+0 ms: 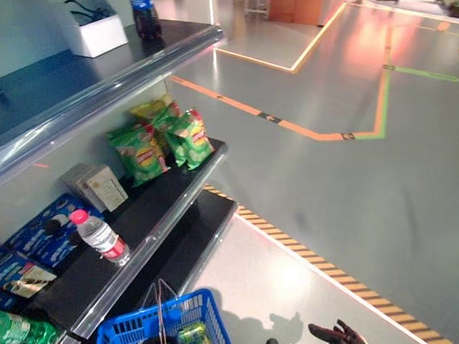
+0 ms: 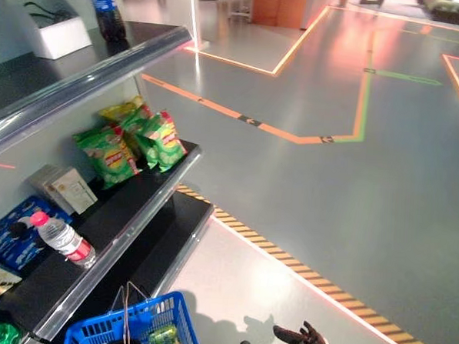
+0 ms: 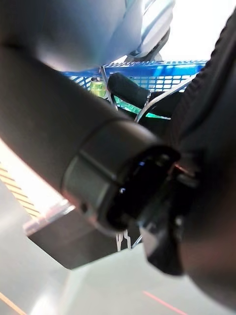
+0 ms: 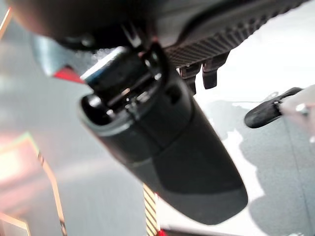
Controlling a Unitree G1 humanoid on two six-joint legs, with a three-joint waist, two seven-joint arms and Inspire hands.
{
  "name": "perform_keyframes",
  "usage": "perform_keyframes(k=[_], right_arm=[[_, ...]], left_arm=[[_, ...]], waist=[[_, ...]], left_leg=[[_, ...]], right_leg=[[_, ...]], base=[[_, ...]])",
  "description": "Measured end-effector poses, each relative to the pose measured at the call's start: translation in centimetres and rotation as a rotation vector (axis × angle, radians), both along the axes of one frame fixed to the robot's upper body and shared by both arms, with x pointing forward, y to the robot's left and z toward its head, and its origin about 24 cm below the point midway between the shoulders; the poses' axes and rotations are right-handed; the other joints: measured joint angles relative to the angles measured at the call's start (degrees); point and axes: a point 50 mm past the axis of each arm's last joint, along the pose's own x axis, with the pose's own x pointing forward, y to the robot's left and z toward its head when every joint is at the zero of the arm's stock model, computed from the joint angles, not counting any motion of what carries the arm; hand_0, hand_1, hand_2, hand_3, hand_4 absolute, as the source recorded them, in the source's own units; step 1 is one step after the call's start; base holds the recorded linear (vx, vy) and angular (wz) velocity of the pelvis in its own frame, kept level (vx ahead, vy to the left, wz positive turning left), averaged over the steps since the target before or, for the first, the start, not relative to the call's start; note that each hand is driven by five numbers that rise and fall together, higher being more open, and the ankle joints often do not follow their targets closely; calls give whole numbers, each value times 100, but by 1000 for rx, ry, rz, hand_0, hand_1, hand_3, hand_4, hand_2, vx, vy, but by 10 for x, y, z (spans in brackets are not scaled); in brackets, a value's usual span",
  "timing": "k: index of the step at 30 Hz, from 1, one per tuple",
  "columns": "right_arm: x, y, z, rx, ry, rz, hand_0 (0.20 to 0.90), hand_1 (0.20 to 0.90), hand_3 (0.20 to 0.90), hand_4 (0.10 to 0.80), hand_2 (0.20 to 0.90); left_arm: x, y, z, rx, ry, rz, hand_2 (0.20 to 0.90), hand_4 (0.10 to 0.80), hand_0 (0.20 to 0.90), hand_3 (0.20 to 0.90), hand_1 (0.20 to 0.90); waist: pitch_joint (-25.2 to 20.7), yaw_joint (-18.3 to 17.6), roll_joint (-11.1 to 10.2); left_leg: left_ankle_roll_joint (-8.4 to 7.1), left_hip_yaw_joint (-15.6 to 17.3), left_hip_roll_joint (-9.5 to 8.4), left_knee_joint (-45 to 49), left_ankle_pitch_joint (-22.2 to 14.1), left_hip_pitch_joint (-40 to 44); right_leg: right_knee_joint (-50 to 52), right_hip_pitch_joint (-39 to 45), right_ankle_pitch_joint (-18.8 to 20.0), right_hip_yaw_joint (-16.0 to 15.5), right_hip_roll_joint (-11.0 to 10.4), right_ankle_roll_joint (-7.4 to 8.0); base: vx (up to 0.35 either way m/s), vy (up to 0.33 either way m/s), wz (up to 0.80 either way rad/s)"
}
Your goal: Pick up the drink and place into the basket.
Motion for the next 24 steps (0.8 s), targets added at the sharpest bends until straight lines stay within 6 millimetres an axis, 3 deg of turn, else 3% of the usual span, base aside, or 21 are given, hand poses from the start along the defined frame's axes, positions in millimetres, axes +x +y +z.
perform_keyframes(k=[5,8,9,10,11,13,14,15,16,17,18,20,21,24], right_arm=[[-2,-1,-1,2,20,2,900,900,900,800,900],[-5,0,-2,-8,46,-3,900,900,900,800,900],[-3,-2,-1,-25,49,-1,900,900,900,800,900],[-1,-5,1,-40,40,-2,900,900,900,800,900],[1,-9,3,-63,27,-6,900,900,900,800,900],[4,-5,4,-63,11,-1,900,900,900,800,900],[2,-2,3,-59,1,1,900,900,900,800,900],[-4,-4,2,-66,11,5,900,900,900,800,900],[-14,-10,2,-83,27,2,900,900,900,800,900],[-22,-11,0,-89,53,-12,900,900,900,800,900],[-29,-10,-2,-85,79,-18,900,900,900,800,900],[-34,-7,-4,-81,94,-20,900,900,900,800,900],[-25,-2,-4,-71,75,-7,900,900,900,800,900],[-22,2,-5,-67,69,-1,900,900,900,800,900]], left_arm=[[5,0,1,-7,-24,10,300,100,300,200,300],[27,-4,7,-26,-88,-29,300,100,300,200,300],[37,-7,9,-42,-117,-50,300,100,300,200,300],[44,-11,11,-59,-146,-61,300,100,300,200,300],[47,-15,12,-75,-158,-68,300,100,300,200,300],[48,-14,12,-71,-153,-63,300,100,300,200,300],[49,-16,12,-72,-147,-66,300,100,300,200,300],[45,-20,10,-81,-135,-76,300,100,300,200,300],[42,-27,8,-99,-125,-89,300,100,300,200,300],[41,-33,6,-101,-103,-117,300,100,300,200,300],[40,-34,5,-102,-95,-120,300,100,300,200,300],[34,-29,4,-98,-87,-88,300,100,300,200,300],[25,-17,4,-78,-69,-44,300,100,300,200,300],[7,4,3,-38,-30,8,300,100,300,200,300]], waist=[[40,157,67],[167,155,5],[243,143,-21],[283,131,47],[396,112,128],[450,15,-4],[488,-113,-78],[423,-246,-5],[264,-366,279],[273,-353,287],[206,-348,241],[111,-293,188],[58,-164,148],[-77,-14,27]], left_leg=[[-108,27,12,148,71,-389],[-245,368,-207,283,505,-944],[-269,698,-261,25,814,-1028],[-161,1106,-172,-120,798,-1045],[257,1973,-15,-90,365,-1079],[245,2885,54,295,328,-1121],[176,3676,233,353,281,-934],[209,4098,468,332,272,-838],[360,4353,813,140,181,-841],[212,4414,762,3,301,-861],[237,4380,620,-193,444,-856],[335,4267,355,-415,666,-835],[375,4214,247,-470,658,-825],[394,4018,63,-655,663,-638]], right_leg=[[-185,85,52,-188,33,-58],[-322,143,94,-467,-86,-67],[-332,157,86,-671,-204,-86],[-352,126,83,-848,-218,-107],[-424,179,128,-1289,-282,-135],[-421,234,125,-1846,-667,-127],[-421,414,77,-2254,-895,-7],[-367,469,-15,-2341,-878,160],[-173,407,-45,-2340,-722,288],[186,324,-254,-2287,-835,443],[490,248,-495,-2262,-942,474],[610,171,-613,-2171,-1121,606],[546,215,-626,-2160,-1165,611],[323,625,-550,-2308,-1229,799]], base=[[-52,-59,72],[-116,13,156],[-80,78,158],[-68,119,192],[-69,166,162],[-31,173,162],[-43,158,175],[-73,165,204],[0,231,184],[31,171,179],[46,125,153],[59,124,90],[131,293,30],[145,270,40]])
